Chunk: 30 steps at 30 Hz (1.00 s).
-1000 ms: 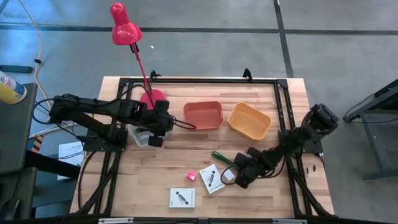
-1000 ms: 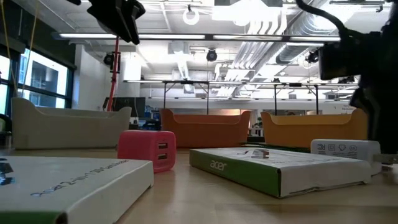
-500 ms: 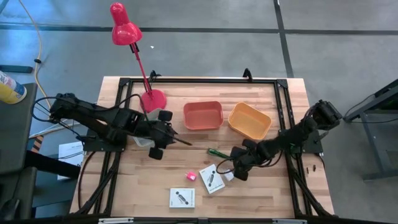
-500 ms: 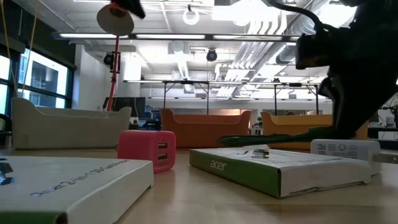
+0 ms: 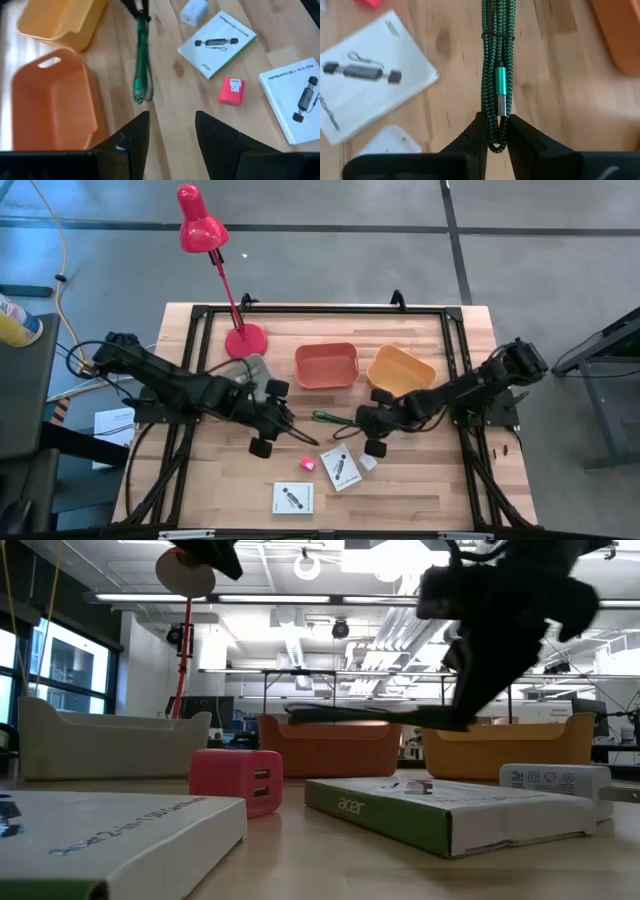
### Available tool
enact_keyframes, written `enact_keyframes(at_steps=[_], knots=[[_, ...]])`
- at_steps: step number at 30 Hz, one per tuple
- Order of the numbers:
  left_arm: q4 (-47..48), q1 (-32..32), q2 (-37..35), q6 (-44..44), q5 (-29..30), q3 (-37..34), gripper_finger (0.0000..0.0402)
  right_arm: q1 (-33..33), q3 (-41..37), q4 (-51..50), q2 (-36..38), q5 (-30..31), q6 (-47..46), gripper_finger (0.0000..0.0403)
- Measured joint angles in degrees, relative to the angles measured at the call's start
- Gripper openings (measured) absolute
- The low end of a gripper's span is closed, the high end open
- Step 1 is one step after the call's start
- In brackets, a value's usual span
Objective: Pick and place items into bin
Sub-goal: Put the green charger cable into the gray bin
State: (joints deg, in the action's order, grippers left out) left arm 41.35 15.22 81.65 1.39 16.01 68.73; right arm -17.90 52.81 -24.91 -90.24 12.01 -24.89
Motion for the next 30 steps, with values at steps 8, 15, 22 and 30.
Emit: enact_keyframes(at_steps=[8,15,22,30], knots=[[0.16,-0.08,3.1,-4.72,0.54,-0.02,0.0145,3.83,0.07,6.46,-0.25,-2.19,7.06,0.0053],[-0.09,-0.19,3.06,-4.83,2.66,0.0,0.0145,4.48,0.07,12.98,-5.91,-7.05,9.59,0.0053],[-0.44,-0.19,3.04,-4.87,3.2,0.0,0.0145,4.52,0.07,14.72,-8.46,-6.6,7.65,0.0053],[-0.85,-0.21,3.01,-5.22,5.72,0.0,0.0145,4.55,0.03,15.25,-8.46,-6.71,8.44,0.0053]])
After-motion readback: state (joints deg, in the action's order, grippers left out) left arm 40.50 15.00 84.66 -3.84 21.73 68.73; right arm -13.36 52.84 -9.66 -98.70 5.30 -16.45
